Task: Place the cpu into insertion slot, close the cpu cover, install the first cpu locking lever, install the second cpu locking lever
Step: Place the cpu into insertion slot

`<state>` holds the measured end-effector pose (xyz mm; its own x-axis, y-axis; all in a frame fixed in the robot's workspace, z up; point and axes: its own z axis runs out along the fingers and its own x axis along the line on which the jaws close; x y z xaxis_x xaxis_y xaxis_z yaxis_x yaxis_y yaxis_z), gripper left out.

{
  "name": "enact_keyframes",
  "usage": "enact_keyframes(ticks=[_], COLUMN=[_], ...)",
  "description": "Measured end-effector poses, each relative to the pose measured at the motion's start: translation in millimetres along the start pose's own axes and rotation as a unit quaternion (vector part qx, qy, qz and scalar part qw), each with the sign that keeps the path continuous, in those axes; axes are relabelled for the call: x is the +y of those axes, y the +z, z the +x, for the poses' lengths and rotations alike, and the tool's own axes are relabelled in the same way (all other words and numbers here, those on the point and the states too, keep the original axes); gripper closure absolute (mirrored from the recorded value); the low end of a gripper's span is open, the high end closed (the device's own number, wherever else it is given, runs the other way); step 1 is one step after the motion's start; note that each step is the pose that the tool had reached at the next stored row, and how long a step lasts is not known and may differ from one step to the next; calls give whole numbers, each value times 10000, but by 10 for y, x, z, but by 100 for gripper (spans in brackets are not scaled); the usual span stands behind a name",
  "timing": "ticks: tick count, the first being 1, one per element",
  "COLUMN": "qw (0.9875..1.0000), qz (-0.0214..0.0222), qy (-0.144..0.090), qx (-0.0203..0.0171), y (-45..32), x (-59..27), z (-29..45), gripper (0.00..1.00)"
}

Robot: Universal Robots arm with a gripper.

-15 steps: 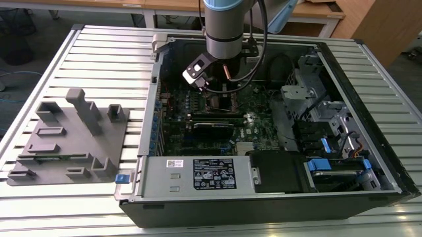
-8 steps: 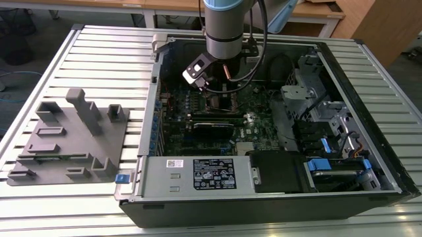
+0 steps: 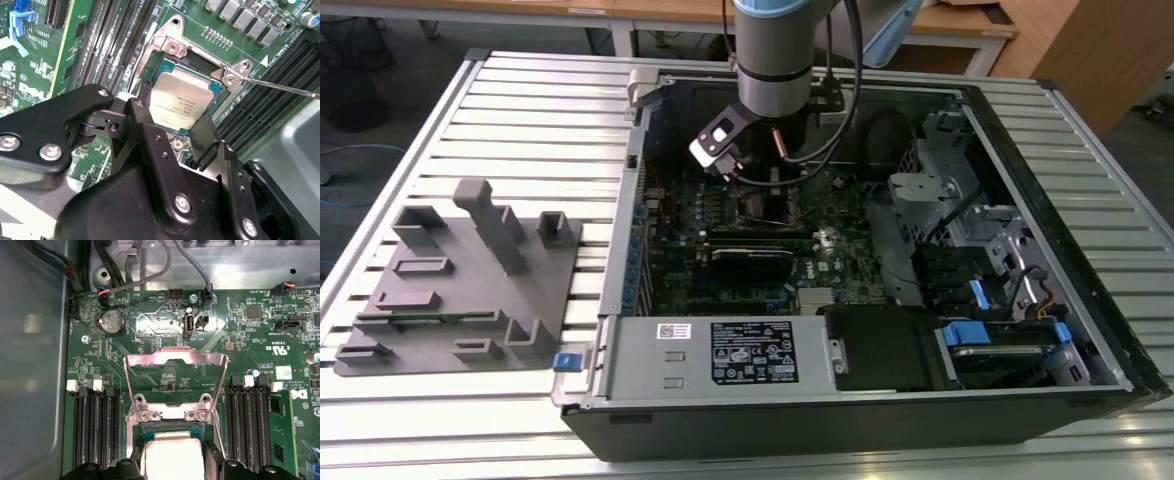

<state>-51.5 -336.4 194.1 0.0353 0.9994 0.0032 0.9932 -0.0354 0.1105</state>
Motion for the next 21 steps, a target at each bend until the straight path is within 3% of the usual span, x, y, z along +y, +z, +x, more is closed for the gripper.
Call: enact_keyframes(ticks=[15, 21], qw=[10000, 10000], qz=[0, 1], qy=[22, 35], qx=[-2, 14], y=[-1, -40], x=[0, 4], z=[-1, -2], gripper=[46, 46])
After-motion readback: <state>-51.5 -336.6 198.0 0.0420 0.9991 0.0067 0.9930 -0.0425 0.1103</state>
